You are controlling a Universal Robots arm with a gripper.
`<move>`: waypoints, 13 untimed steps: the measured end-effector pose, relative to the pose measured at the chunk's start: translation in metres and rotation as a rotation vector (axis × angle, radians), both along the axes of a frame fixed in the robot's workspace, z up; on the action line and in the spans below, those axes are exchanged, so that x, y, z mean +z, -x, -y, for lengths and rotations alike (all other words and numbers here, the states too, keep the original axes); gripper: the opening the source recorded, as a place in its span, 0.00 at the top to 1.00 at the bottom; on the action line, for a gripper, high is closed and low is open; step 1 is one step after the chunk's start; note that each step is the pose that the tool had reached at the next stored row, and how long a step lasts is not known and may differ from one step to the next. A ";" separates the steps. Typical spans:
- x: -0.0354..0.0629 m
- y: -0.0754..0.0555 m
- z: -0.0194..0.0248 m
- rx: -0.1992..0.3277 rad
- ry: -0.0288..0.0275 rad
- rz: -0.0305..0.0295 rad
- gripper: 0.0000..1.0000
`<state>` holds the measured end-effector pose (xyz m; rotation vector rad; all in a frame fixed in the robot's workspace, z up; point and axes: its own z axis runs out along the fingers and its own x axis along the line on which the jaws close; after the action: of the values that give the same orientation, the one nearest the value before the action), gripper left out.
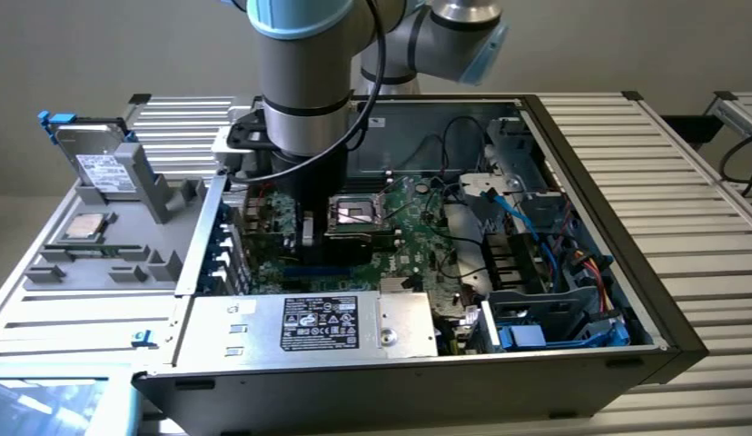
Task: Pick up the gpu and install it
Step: 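Insert the gpu into the slot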
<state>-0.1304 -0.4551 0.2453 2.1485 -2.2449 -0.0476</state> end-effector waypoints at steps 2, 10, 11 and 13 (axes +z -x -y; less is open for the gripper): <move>-0.0005 0.000 0.0000 0.000 0.0001 0.0000 0.71; -0.0006 0.001 0.0000 0.000 0.0000 0.0000 0.71; -0.0006 0.001 0.0000 0.000 0.0000 0.0001 0.71; -0.0018 0.001 0.0000 0.000 0.0009 0.0002 0.71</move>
<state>-0.1319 -0.4551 0.2434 2.1482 -2.2445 -0.0464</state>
